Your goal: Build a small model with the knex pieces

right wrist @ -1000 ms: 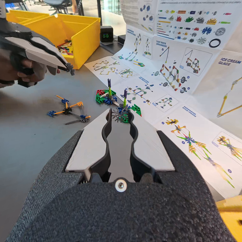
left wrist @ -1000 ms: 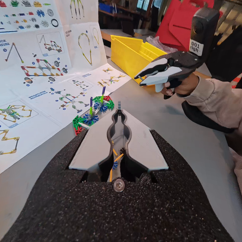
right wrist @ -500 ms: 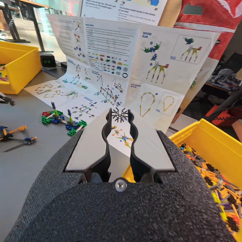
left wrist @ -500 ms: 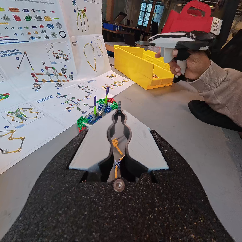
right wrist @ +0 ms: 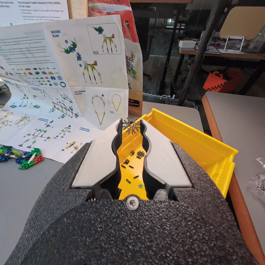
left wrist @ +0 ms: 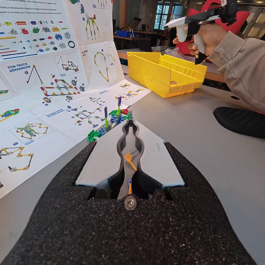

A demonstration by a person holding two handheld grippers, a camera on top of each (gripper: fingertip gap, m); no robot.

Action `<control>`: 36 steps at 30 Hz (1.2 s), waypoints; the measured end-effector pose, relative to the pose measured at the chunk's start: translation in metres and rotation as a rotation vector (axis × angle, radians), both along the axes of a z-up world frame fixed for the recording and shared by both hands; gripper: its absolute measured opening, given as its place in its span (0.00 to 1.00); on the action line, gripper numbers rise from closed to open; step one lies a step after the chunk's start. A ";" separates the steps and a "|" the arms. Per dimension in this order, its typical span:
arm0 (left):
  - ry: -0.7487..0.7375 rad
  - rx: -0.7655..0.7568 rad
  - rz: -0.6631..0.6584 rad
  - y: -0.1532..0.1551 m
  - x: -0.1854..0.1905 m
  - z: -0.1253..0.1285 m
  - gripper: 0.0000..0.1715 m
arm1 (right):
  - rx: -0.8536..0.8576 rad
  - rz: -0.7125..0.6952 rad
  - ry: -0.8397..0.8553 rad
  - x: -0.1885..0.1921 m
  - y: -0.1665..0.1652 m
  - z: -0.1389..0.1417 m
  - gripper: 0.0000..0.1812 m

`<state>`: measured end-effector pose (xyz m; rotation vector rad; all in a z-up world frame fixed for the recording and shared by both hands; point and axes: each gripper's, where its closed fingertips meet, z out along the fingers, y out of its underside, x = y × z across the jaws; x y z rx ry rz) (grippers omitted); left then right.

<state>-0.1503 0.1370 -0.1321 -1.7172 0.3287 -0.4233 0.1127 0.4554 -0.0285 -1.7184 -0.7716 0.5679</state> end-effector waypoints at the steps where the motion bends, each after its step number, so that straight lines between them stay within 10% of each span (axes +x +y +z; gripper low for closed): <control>1: 0.004 0.002 0.002 0.000 0.000 0.000 0.01 | -0.003 -0.011 -0.024 0.001 0.005 -0.005 0.12; 12: 0.042 -0.012 -0.003 0.002 0.006 -0.005 0.01 | -0.131 -0.089 -0.224 0.006 0.042 -0.090 0.13; 19: 0.044 -0.008 -0.043 -0.002 0.012 -0.004 0.01 | 0.051 -0.043 -0.108 -0.006 0.021 -0.039 0.21; 24: -0.088 -0.014 -0.087 -0.006 0.014 0.005 0.01 | 0.133 0.298 -0.037 -0.059 -0.069 -0.006 0.19; 30: -0.442 -0.066 -0.336 -0.024 0.041 0.029 0.01 | 0.219 0.841 -0.061 -0.140 -0.244 -0.029 0.16; 36: -0.670 -0.137 -0.456 -0.032 0.048 0.040 0.01 | 0.597 1.001 -0.212 -0.200 -0.344 -0.059 0.20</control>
